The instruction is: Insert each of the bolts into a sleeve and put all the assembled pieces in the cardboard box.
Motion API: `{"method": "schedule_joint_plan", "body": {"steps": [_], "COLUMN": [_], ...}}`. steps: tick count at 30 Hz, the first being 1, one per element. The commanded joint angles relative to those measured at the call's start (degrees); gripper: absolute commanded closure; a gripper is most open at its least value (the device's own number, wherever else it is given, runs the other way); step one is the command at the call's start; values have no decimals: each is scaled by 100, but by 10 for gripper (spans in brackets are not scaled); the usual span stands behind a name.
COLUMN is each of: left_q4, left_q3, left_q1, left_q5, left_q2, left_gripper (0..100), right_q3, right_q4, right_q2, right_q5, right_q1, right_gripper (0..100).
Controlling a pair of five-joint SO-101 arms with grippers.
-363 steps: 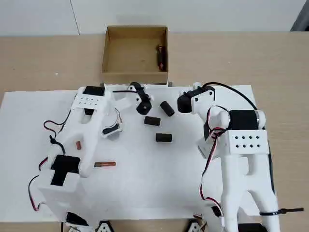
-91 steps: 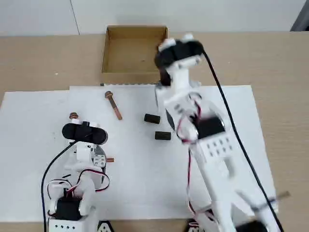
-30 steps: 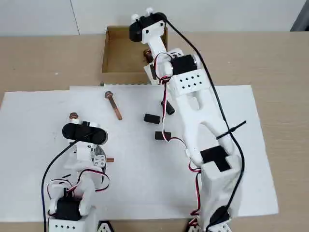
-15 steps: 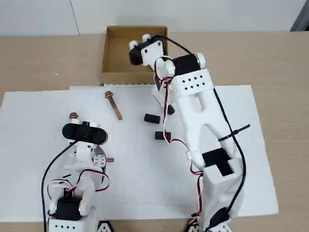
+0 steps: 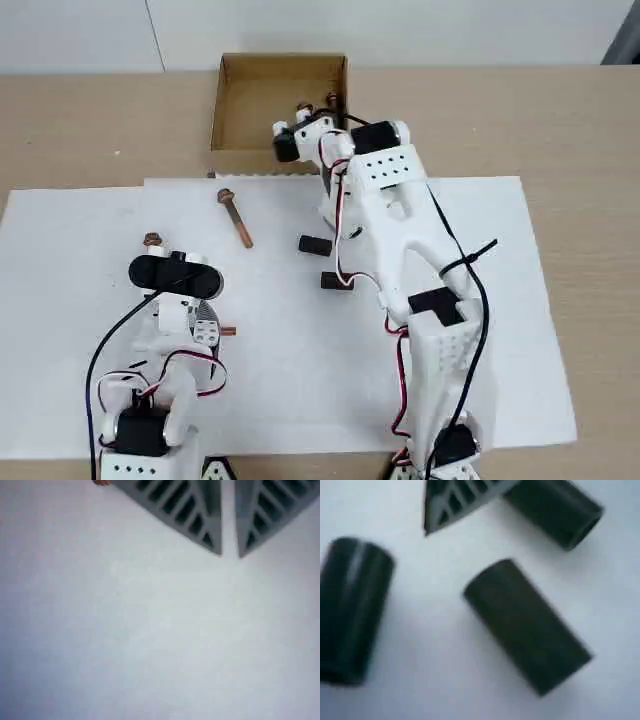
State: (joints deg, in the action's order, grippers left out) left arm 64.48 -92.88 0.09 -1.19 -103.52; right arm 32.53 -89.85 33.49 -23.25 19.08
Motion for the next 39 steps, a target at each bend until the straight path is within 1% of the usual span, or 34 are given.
{"method": "schedule_joint_plan", "body": {"steps": [1,6,24,26,28,29,34,39], "left_q4": [-141,-141,-141,-141,-141,-141,-141,-141], "left_q3": [22,22,22,22,22,22,22,22], "left_q1": [-9,-9,-9,-9,-9,-9,-9,-9], "left_q5": [18,18,18,18,18,18,0,-9], "left_q2": [-53,-53,-53,-53,-53,-53,-53,-53], "left_gripper": [994,994,994,994,994,994,994,994], "right_q3": [237,237,237,237,237,237,369,774], "right_q4": [268,532,989,945,910,875,453,-163], "right_q2": [13,251,840,840,813,804,673,66], "right_q5": [-79,-308,-316,-316,-316,-316,-316,-281], "right_q1": [-84,-84,-48,-48,-48,-48,-40,-40], "right_gripper": [842,842,850,900,980,998,997,996]}}
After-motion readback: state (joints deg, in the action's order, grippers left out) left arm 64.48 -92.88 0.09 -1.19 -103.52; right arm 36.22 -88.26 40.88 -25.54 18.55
